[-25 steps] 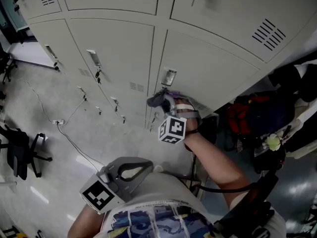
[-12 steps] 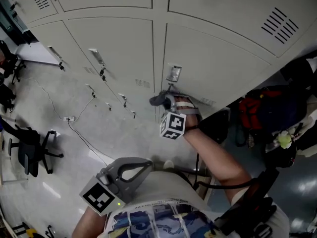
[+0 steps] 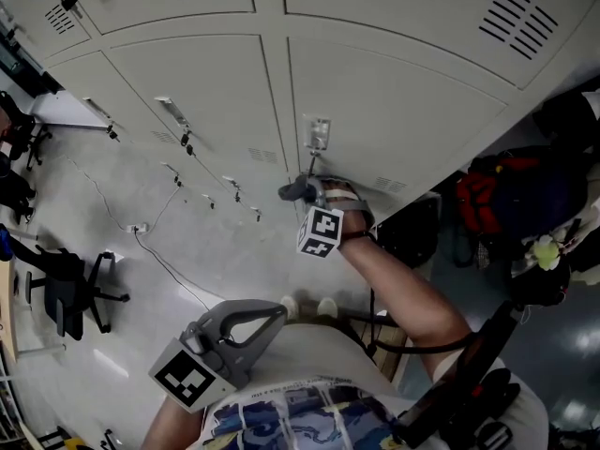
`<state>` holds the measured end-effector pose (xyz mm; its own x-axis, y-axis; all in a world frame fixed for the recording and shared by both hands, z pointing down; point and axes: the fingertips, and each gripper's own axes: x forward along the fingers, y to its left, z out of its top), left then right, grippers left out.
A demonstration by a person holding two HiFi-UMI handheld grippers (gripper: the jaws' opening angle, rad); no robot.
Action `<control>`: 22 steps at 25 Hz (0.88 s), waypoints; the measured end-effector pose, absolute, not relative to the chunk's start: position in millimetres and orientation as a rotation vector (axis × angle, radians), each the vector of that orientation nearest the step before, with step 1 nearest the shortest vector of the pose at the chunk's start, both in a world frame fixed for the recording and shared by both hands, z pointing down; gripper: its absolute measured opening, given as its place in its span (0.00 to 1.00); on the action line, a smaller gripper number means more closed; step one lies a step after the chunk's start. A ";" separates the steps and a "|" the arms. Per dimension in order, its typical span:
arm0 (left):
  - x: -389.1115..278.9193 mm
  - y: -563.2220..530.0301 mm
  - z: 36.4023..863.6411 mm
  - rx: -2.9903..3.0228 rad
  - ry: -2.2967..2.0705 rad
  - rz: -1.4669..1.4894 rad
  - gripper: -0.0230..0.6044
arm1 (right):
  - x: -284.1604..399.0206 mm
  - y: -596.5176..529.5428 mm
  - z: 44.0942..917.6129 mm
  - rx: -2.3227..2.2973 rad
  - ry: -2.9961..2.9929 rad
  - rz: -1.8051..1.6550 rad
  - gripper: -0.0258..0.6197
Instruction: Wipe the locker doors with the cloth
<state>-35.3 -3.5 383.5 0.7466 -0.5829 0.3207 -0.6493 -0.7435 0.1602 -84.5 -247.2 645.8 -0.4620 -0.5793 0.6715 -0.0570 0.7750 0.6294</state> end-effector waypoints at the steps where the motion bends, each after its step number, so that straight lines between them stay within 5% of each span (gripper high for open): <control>1: -33.9 -2.8 384.1 2.686 -0.961 0.369 0.04 | -83.7 -246.9 645.6 0.479 -1.978 -0.659 0.21; 22: 33.6 2.1 383.8 2.809 -0.748 0.336 0.04 | -6.7 -152.3 587.5 0.502 -2.205 -0.341 0.22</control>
